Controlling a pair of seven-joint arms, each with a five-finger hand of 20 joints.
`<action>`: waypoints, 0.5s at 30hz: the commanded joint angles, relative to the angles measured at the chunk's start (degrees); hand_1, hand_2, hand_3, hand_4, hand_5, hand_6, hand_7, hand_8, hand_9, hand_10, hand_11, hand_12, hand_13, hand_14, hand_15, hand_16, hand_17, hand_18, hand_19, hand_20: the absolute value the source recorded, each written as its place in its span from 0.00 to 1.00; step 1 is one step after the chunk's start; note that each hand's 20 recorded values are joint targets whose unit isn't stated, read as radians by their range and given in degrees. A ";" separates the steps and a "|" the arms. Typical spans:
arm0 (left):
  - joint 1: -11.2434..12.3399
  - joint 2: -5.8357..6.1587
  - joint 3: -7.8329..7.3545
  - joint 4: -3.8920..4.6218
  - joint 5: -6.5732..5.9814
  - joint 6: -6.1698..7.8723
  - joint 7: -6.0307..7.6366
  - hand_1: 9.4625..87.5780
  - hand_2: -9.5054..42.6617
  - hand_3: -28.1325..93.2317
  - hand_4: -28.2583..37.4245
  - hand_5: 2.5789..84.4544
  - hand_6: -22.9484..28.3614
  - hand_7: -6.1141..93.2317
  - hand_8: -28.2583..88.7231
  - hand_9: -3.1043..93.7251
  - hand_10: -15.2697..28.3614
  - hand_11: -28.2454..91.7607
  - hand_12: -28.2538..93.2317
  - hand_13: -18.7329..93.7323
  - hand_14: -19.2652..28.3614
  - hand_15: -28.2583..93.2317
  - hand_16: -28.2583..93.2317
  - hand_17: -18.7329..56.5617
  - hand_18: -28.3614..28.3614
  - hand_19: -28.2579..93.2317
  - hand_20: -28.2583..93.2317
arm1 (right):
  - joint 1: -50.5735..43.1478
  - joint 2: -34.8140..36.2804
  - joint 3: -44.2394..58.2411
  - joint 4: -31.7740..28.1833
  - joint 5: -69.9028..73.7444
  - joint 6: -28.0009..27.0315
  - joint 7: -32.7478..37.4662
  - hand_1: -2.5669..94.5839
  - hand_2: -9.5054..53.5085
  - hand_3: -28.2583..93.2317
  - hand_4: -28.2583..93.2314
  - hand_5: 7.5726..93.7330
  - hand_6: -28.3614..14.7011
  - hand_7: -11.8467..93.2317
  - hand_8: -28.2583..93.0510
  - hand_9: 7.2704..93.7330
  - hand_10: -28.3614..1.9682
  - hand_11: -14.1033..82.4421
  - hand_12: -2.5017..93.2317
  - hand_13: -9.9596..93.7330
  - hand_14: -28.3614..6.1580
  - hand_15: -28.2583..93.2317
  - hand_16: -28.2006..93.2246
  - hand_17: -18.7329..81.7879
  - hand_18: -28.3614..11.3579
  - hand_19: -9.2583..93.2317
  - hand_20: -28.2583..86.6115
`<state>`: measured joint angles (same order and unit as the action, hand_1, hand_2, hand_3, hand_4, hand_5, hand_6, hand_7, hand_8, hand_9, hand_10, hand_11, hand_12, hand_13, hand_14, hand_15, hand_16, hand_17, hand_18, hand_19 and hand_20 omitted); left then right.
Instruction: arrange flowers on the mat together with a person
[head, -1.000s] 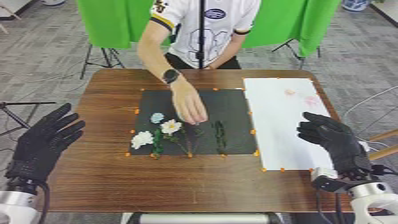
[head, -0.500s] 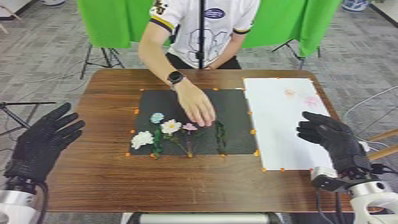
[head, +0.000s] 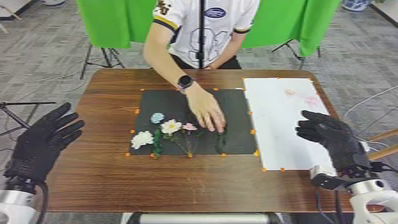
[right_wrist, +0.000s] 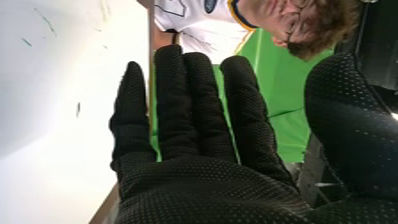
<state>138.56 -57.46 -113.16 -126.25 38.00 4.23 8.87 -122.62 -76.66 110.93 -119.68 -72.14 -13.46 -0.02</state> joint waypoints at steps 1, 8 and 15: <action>0.82 -0.38 -0.33 0.16 0.25 -0.28 -0.42 0.19 0.17 0.81 0.03 0.37 0.53 0.21 0.18 0.33 0.64 0.39 0.39 0.38 0.72 0.46 0.26 0.14 0.90 0.60 0.33 | -0.16 0.00 0.20 0.13 -0.62 -0.67 -0.18 0.27 0.14 0.94 0.05 0.43 0.58 0.33 0.14 0.44 0.46 0.34 0.30 0.46 0.48 0.50 0.46 0.30 0.21 0.58 0.53; 0.77 -0.45 -0.46 0.25 0.30 -0.44 -0.49 0.19 0.17 0.81 0.03 0.37 0.53 0.21 0.18 0.33 0.64 0.39 0.39 0.37 0.73 0.46 0.26 0.14 0.90 0.60 0.33 | -0.09 -0.01 0.21 0.21 -0.62 -0.75 -0.09 0.27 0.14 0.94 0.05 0.43 0.58 0.33 0.14 0.44 0.46 0.34 0.30 0.46 0.48 0.50 0.45 0.30 0.21 0.58 0.53; 0.79 -0.53 -0.44 0.21 0.34 -0.39 -0.43 0.19 0.17 0.81 0.03 0.37 0.53 0.21 0.18 0.33 0.64 0.39 0.39 0.38 0.73 0.46 0.26 0.14 0.90 0.60 0.33 | 0.10 -0.09 0.31 0.43 -0.71 -1.04 -0.25 0.27 0.14 0.94 0.05 0.43 0.58 0.33 0.14 0.44 0.46 0.34 0.30 0.46 0.48 0.50 0.45 0.30 0.21 0.58 0.53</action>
<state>138.61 -57.50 -113.50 -126.25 38.02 4.23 8.86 -122.40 -76.66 110.99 -119.49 -72.26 -13.92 0.04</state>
